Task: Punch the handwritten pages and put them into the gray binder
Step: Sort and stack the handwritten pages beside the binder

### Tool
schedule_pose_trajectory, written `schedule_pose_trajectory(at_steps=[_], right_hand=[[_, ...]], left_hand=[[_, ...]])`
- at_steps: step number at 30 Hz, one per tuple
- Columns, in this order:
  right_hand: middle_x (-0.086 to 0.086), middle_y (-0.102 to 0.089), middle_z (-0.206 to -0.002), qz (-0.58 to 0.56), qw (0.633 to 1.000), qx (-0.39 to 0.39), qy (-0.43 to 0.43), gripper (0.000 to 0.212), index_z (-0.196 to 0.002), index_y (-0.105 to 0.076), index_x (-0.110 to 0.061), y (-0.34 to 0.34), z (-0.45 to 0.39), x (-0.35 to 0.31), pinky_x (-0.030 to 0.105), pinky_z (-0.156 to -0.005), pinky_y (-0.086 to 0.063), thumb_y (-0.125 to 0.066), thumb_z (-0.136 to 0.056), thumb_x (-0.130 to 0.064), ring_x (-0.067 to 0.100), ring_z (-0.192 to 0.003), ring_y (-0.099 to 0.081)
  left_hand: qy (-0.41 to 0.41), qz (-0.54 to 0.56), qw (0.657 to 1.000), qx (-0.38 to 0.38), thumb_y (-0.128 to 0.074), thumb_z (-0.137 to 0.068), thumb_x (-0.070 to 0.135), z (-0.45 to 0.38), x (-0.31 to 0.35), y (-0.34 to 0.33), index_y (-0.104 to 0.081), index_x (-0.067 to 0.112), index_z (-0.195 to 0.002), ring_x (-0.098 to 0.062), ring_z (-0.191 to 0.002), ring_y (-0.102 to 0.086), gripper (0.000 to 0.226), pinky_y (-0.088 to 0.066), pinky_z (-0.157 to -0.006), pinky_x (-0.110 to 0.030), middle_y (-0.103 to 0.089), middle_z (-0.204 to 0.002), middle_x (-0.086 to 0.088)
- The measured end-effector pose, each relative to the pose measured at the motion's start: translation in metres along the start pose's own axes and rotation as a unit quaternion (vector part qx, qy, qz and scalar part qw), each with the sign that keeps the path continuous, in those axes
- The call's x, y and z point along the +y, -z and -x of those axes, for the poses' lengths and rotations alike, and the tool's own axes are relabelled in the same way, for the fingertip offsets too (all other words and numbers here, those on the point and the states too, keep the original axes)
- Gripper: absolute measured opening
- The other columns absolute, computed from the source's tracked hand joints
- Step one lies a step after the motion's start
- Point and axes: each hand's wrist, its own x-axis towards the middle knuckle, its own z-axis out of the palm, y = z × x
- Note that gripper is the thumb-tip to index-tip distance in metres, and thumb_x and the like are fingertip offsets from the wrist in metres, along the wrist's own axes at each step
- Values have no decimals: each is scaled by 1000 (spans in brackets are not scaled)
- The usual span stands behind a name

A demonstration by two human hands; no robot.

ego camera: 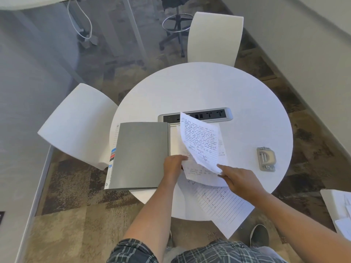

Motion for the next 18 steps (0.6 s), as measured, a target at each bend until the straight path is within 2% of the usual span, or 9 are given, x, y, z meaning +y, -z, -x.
schedule_pose_trajectory(at_steps=[3,5,8,11,13,15,16,17,18], right_hand=[[3,-81,-98,22,997,18,70,39,-114,-75,-6,0,-6,-16,32,-41,-55,-88,-80,-20,21,-59,-72],[4,-80,-106,49,991,16,122,33,-104,-76,-8,-6,-7,-25,30,-41,-55,-91,-76,-19,20,-62,-73],[6,-77,-118,68,985,-6,159,27,-96,-75,-10,-14,-6,-31,31,-45,-57,-90,-74,-14,23,-75,-78],[8,-76,-121,73,981,-42,176,36,-95,-74,-14,-15,-3,-36,31,-50,-59,-94,-65,-11,25,-83,-79],[8,-76,-121,61,981,-69,171,39,-96,-73,-15,-14,-3,-37,31,-53,-61,-95,-64,-11,25,-87,-79],[6,-72,-130,64,976,-122,170,31,-98,-72,-18,-14,-4,-34,33,-61,-63,-90,-73,-14,25,-93,-78],[3,-68,-137,65,973,-146,165,20,-100,-71,-19,-13,-4,-33,34,-67,-63,-83,-84,-20,25,-97,-77],[0,-64,-143,51,974,-159,151,14,-103,-70,-20,-11,-3,-31,35,-75,-62,-71,-95,-32,24,-103,-76],[-4,-62,-146,26,977,-180,108,29,-107,-69,-21,-6,-2,-32,35,-82,-60,-56,-102,-46,21,-107,-73]], left_hand=[[18,39,999,12,-56,-91,8,6,-7,1,-50,11,-52,-14,-39,-42,40,-24,-45,-23,-52,-53,-5],[31,61,997,26,-62,-96,22,11,-11,0,-44,13,-50,-16,-41,-35,50,-24,-45,-21,-44,-44,0],[26,86,996,2,-52,-92,71,24,-16,4,-65,10,-63,-11,-37,-46,69,-33,-45,-22,-57,-47,4],[38,124,991,-6,-48,-82,85,25,-24,10,-75,5,-87,-15,-51,-55,84,-38,-48,-24,-70,-68,-4],[56,106,993,10,-65,-81,74,29,-23,16,-75,4,-98,-21,-67,-63,73,-47,-56,-30,-72,-80,-5],[51,84,995,24,-75,-90,35,32,-22,21,-74,1,-98,-24,-71,-70,34,-55,-64,-31,-74,-80,-5],[44,72,996,28,-71,-92,17,34,-22,23,-72,1,-91,-23,-69,-68,16,-54,-63,-29,-73,-76,-5],[39,56,997,34,-66,-92,5,36,-22,26,-69,2,-82,-22,-66,-65,10,-50,-61,-27,-69,-72,-5],[34,31,998,41,-63,-90,0,35,-25,29,-64,5,-75,-23,-66,-61,16,-46,-61,-27,-65,-70,-5]])
